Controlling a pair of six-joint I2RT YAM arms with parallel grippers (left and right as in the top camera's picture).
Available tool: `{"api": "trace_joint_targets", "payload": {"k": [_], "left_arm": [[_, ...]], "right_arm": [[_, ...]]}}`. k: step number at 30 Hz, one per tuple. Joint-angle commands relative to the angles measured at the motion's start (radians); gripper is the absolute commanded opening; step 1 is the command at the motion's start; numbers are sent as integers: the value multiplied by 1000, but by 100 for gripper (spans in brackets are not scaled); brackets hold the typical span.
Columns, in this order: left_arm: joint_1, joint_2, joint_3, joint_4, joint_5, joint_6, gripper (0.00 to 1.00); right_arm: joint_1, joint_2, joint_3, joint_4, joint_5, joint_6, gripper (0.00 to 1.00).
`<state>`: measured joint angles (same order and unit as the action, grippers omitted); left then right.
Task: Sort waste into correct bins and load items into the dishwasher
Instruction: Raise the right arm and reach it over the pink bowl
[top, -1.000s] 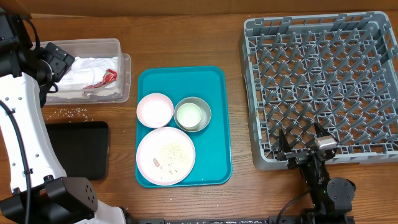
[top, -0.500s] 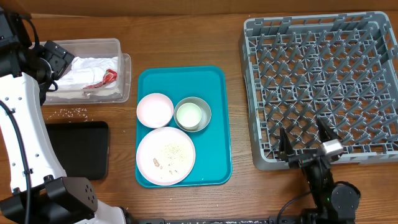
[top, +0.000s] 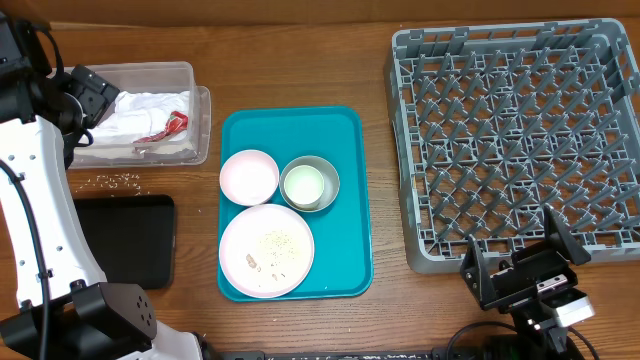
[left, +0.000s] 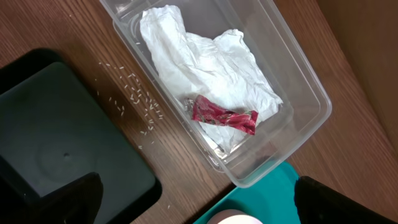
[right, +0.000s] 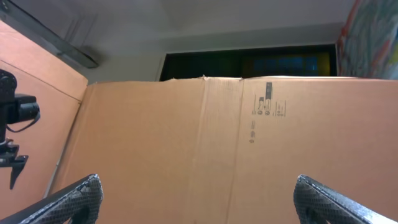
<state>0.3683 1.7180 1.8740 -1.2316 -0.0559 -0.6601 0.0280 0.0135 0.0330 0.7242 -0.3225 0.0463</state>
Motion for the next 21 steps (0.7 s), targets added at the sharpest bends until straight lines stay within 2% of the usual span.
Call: {"api": "trace_joint_targets", "payload": {"k": [1,6,9,18,21], "left_arm": [[4,10,-2,8,-3,-21,100],[4,10,-2,7,-6,-20,100],[4,10,-2,8,-3,-21,100],[16,10,-2,26,-34,-18,100],[39,10,-2,33,-90,-19,100]], "right_arm": [[5,32,91,-17,-16,10,100],[5,211,266,-96,-86,10,100],[5,378,426,-193,-216,8,100],[7,1061,1170,-777,-1019,-24,100],[41,1241,1320,-871,-1196,-24,100]]}}
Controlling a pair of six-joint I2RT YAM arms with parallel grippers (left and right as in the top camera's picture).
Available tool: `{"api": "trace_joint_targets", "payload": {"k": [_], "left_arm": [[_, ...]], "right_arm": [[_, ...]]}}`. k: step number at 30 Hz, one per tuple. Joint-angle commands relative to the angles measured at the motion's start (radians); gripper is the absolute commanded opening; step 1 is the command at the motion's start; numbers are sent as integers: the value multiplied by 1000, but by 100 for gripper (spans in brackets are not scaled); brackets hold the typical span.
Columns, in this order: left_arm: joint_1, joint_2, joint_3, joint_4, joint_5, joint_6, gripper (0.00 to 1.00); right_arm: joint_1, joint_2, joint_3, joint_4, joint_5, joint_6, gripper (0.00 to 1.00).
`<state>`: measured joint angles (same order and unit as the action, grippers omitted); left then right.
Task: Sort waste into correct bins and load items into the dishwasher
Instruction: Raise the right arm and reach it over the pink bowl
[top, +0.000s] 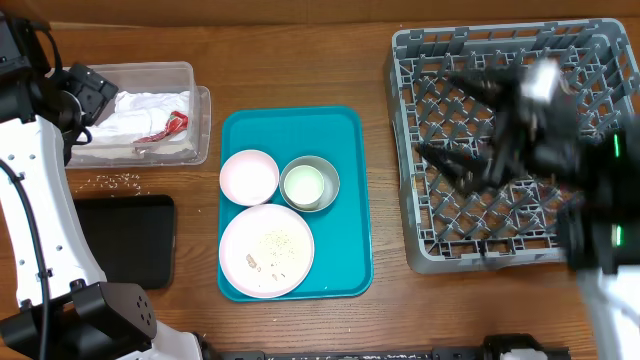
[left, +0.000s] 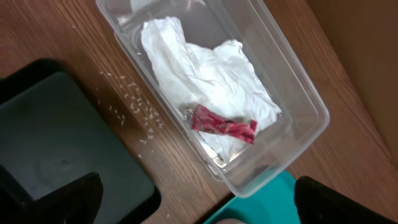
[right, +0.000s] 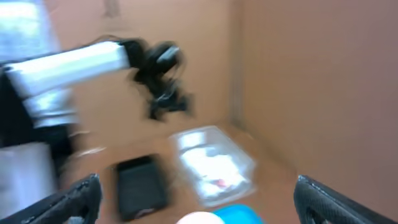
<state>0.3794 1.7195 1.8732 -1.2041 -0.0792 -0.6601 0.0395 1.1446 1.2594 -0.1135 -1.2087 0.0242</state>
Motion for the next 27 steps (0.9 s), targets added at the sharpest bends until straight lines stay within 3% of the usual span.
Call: {"api": "trace_joint_targets", "payload": {"k": [1,7,10,14,22,24,27], "left_arm": [[38,9,-1,6,-76,-23,100],[96,10,-1,5,-85,-35,100],[106,10,-1,3,-85,-35,100],[105,10,-1,3,-85,-35,100],[105,10,-1,0,-85,-35,100],[105,10,-1,0,-85,-35,100],[105,10,-1,0,-85,-35,100]], "right_arm": [[48,153,115,-29,-350,-2,100],[152,296,129,-12,-360,109,100],[212,315,129,88,-328,183,100],[283,314,129,112,5,370,100],[507,340,130,-243,1028,368,100],[597,367,130,-271,1162,365,100],[671,405,140,-286,1217,367,100]]}}
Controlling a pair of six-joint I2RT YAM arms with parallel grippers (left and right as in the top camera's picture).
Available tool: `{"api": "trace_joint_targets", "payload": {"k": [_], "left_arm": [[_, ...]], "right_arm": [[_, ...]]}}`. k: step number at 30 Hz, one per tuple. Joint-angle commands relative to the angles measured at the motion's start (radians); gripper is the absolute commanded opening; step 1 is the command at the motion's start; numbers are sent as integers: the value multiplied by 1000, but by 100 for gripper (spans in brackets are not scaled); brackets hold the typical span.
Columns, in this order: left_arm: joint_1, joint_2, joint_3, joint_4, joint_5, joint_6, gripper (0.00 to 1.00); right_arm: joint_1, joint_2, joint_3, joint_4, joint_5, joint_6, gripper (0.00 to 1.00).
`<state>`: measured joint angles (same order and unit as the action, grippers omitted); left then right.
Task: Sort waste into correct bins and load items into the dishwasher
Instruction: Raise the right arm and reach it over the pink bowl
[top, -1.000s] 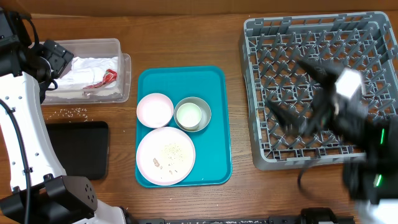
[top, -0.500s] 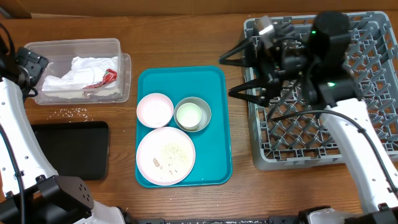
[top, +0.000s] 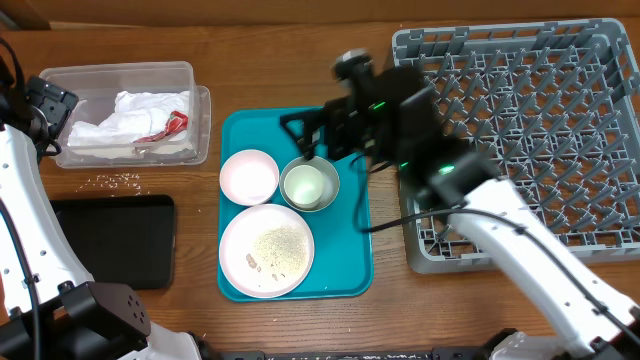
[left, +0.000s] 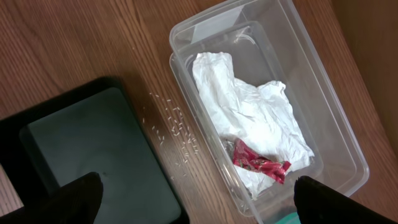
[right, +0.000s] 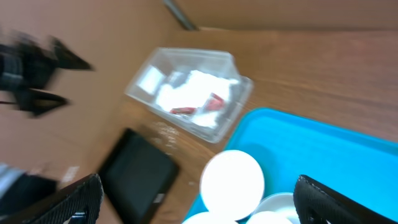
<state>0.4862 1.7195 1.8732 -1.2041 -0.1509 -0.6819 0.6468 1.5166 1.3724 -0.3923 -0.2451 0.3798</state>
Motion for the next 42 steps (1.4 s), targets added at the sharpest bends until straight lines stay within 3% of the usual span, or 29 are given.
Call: {"api": "trace_joint_targets", "payload": {"k": [1,4,8,13,21,25,31,42], "left_arm": [[-2,10,-1,1,-13,-14,100],[-2,10,-1,1,-13,-14,100],[-2,10,-1,0,-13,-14,100],[-2,10,-1,0,-13,-14,100],[-2,10,-1,0,-13,-14,100],[-2,10,-1,0,-13,-14,100],[-2,10,-1,0,-13,-14,100],[-2,10,0,0,-13,-14,100]], "right_arm": [[82,53,42,-26,252,16,100],[113,125,127,-140,251,38,98],[129,283,344,-417,238,43,92],[155,424,552,-661,237,40,100],[213,442,558,-666,136,43,99],[225,445,542,-657,164,55,77],[224,475,496,-665,271,245,70],[229,621,495,-664,334,280,63]]}}
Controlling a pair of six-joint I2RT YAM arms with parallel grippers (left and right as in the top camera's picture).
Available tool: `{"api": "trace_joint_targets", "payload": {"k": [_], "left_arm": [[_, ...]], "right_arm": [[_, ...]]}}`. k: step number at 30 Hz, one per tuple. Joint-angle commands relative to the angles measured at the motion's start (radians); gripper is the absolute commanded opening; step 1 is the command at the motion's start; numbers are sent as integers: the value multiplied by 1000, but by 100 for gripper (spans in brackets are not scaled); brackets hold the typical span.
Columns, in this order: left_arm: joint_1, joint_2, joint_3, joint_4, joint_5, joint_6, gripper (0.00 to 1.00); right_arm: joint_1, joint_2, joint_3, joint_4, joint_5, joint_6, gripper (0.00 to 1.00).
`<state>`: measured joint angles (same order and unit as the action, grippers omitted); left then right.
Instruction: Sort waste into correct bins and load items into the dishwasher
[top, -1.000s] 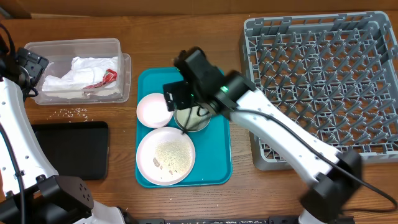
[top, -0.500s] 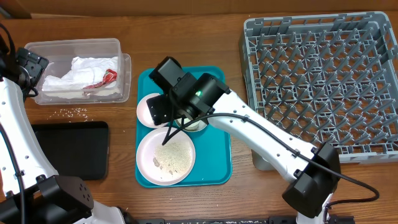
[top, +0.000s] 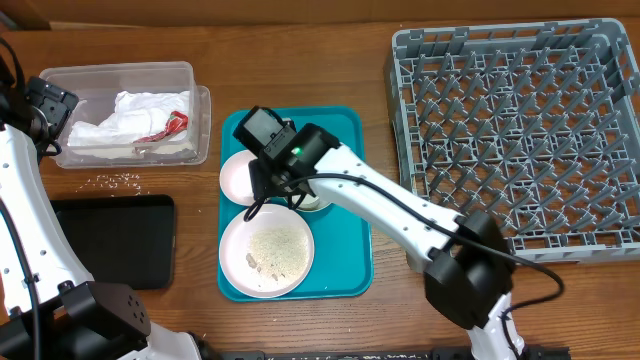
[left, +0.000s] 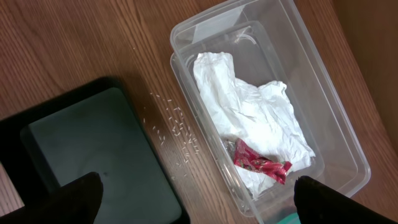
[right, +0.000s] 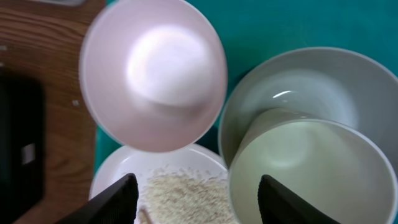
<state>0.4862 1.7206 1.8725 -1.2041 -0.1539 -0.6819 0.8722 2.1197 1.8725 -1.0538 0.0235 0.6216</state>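
A teal tray (top: 350, 150) holds a pink bowl (right: 152, 74), a metal bowl (right: 292, 102) with a pale green cup (right: 311, 177) in it, and a white plate (top: 266, 252) strewn with rice. My right gripper (right: 202, 208) hangs open and empty low over the plate's far rim, between the two bowls; in the overhead view the right gripper (top: 272, 190) hides part of the metal bowl. My left gripper (left: 196, 211) is open and empty, high above the table's left edge, beside the clear bin (left: 323, 118).
The clear bin (top: 190, 110) contains white tissue (left: 249, 112) and a red wrapper (left: 261, 165). A black bin (top: 120, 240) lies in front of it, with spilled rice grains (top: 120, 180) between them. The grey dish rack (top: 520, 130) fills the right side.
My right gripper was higher above the tray's far part and is now low over the bowls and the plate, still open. The left arm has not moved.
At first my right arm sat folded at the table's front right, its camera facing a cardboard wall. Then it was over the rack, then above the tray, now low over the dishes. My left gripper drew back from the clear bin toward the left edge.
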Motion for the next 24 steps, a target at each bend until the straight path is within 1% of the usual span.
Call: {"api": "trace_joint_targets", "payload": {"k": [1,3,6,7,16,24], "left_arm": [[-2,9,0,0,-10,-14,100],[-2,9,0,0,-10,-14,100],[-2,9,0,1,-10,-14,100],[-2,9,0,0,-10,-14,100],[-2,9,0,0,-10,-14,100],[-2,9,0,1,-10,-14,100]], "right_arm": [[3,21,-5,-3,84,38,63],[3,22,-5,-2,110,37,60],[3,26,-5,1,115,37,44],[4,29,-5,1,115,37,41],[24,53,-6,1,115,37,41],[42,58,-6,5,126,42,37]]}}
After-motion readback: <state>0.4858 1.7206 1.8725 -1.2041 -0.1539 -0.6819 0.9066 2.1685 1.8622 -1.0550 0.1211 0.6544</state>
